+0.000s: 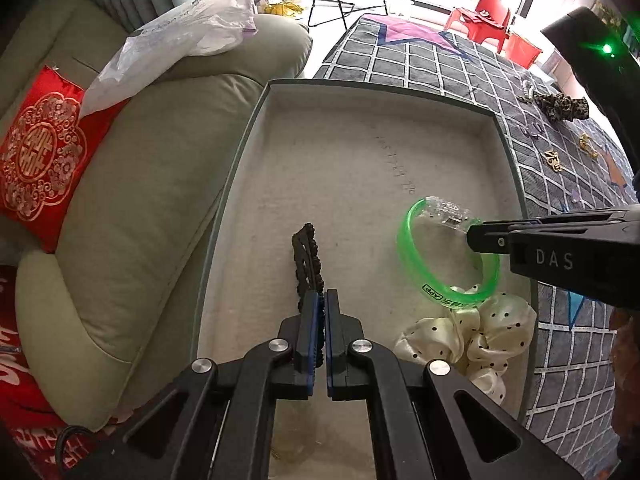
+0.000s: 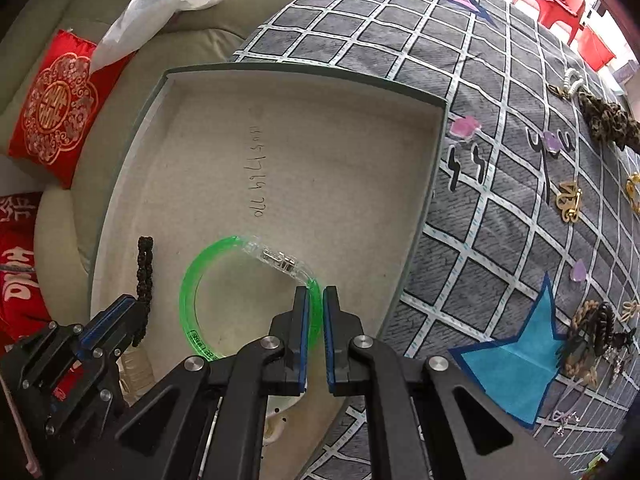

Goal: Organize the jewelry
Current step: 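Carry the black clip and green bangle to the tray and release them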

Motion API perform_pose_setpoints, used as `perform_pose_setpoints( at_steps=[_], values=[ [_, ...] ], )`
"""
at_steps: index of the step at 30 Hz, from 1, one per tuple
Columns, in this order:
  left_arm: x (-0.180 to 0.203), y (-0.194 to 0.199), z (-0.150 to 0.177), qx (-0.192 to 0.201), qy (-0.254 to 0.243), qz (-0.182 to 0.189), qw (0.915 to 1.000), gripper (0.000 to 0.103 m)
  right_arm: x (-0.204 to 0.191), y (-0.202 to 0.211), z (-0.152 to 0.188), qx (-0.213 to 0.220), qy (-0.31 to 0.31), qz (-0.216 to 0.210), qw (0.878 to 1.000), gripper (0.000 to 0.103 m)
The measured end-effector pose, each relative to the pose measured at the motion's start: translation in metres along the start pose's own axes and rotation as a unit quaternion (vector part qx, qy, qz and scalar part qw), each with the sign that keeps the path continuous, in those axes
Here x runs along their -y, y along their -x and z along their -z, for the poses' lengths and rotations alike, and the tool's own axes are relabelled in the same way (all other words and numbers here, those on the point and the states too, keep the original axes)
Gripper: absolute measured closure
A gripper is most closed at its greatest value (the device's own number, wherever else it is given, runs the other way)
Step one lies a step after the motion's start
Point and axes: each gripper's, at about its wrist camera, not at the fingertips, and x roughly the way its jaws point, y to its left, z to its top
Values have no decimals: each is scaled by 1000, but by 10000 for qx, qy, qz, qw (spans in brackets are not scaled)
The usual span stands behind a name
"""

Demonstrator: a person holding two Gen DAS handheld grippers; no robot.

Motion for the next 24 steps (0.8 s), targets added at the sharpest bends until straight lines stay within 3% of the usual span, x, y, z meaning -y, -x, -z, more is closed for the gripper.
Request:
perform_pose_setpoints(
  at_steps=[9, 10, 12, 14, 24],
  values=[
    [-4, 3, -1, -51, 37, -75, 10000, 99, 7, 8, 1, -32, -81, -237, 9997, 93],
    [-3, 4, -1, -70, 24, -87, 9999, 99, 7, 11, 2, -12, -71, -260, 9996, 89],
    [-2, 5, -1, -87, -23, -126, 9999, 99, 8, 19, 4, 69, -42, -260, 9996, 70],
    [-1, 5, -1, -99, -40, -118, 9999, 99, 9, 27, 6, 163, -41, -290, 9994, 61],
    [6, 6, 2, -184, -30, -15, 9998, 99, 36, 70, 34, 428, -280, -387, 9979, 61]
  ],
)
